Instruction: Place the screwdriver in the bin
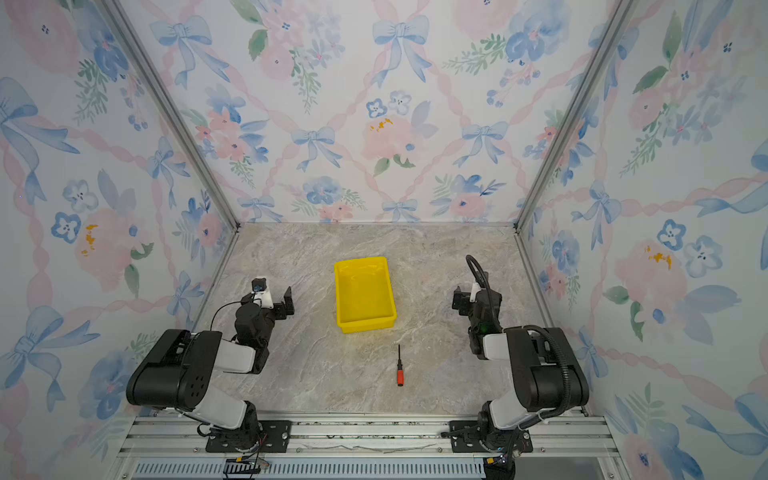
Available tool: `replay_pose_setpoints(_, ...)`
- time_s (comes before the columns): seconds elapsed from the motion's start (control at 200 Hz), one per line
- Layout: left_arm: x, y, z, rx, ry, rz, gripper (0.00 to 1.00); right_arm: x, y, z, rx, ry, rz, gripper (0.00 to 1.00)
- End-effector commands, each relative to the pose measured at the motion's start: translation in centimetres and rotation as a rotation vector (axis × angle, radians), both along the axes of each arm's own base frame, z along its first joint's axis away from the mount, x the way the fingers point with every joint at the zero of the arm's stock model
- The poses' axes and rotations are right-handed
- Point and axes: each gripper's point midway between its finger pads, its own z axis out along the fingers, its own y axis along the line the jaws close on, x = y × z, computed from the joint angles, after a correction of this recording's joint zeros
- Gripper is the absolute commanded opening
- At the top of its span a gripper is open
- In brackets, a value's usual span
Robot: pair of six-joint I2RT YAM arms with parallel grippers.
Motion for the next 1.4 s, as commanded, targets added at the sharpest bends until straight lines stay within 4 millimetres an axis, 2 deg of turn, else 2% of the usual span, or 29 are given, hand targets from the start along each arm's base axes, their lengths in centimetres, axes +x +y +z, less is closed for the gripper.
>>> replay_pose_setpoints(0.0, 0.0, 0.1, -0.3, 0.014, 0.011, -0.006, 0.98, 0.5, 0.6, 0.9, -0.003, -0.033, 0.023, 0.97)
replay_pose_setpoints(1.195, 0.0, 0.2, -0.2, 0.013, 0.007, -0.003, 0.98, 0.5, 0.5, 0.9, 0.003, -0.035, 0.024, 0.97)
replay_pose_setpoints(1.395, -0.5, 0.3, 0.9, 0.013, -0.025, 0.002, 0.98, -1.0, 0.7, 2.4, 0.008, -0.117, 0.038, 0.97)
